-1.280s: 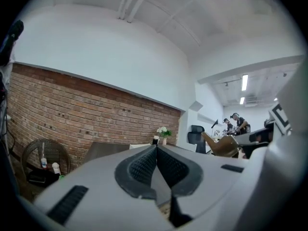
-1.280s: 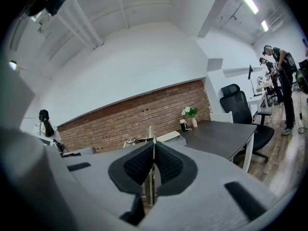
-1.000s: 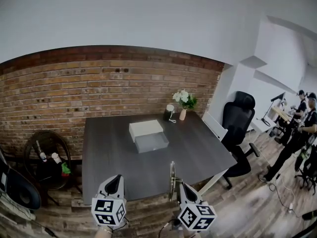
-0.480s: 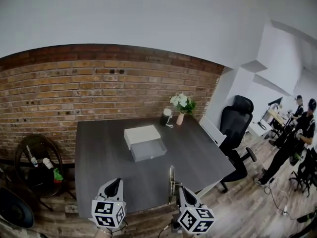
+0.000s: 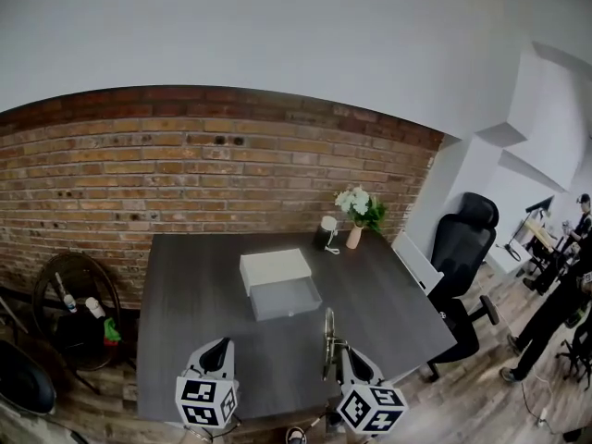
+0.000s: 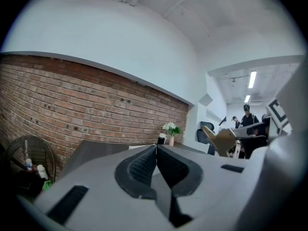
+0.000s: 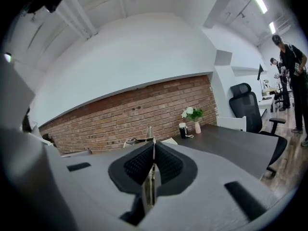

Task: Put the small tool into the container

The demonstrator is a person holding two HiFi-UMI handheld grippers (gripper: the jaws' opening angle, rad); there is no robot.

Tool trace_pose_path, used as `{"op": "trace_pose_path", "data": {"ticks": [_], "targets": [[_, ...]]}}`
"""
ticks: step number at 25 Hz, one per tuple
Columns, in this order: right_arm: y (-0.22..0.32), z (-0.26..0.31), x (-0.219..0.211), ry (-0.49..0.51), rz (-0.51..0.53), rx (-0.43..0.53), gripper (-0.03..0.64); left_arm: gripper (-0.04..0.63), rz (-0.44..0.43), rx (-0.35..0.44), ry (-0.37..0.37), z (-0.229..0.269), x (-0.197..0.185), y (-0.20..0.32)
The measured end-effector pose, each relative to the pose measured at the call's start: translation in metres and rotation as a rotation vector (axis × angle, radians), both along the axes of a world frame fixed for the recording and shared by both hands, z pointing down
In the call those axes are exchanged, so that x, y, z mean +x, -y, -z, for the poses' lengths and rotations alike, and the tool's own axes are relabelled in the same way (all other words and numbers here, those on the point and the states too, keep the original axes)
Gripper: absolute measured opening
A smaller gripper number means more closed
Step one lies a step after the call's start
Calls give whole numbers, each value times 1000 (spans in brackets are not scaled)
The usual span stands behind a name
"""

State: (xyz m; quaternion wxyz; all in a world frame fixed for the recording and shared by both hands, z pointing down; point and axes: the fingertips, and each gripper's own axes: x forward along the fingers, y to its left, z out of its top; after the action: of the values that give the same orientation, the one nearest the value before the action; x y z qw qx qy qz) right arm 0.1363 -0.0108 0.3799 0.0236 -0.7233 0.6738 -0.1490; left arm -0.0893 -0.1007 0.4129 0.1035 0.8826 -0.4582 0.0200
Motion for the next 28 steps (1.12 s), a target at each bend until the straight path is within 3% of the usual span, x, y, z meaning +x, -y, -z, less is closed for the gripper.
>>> {"op": "trace_pose_path", "data": {"ticks": [9,16,21,28], "targets": [[83,2,70,19,126,-8,9,5,101,9,21,13,67,55],[143,3,107,24,254,-22,9,5,233,-7,36,15,88,87],[177,-8,119,21,359,-57,9,5,318,-40,43,5,99,102],[213,-28,109,39,429,-90,9,5,349,-63,83,-9,101,118]]}}
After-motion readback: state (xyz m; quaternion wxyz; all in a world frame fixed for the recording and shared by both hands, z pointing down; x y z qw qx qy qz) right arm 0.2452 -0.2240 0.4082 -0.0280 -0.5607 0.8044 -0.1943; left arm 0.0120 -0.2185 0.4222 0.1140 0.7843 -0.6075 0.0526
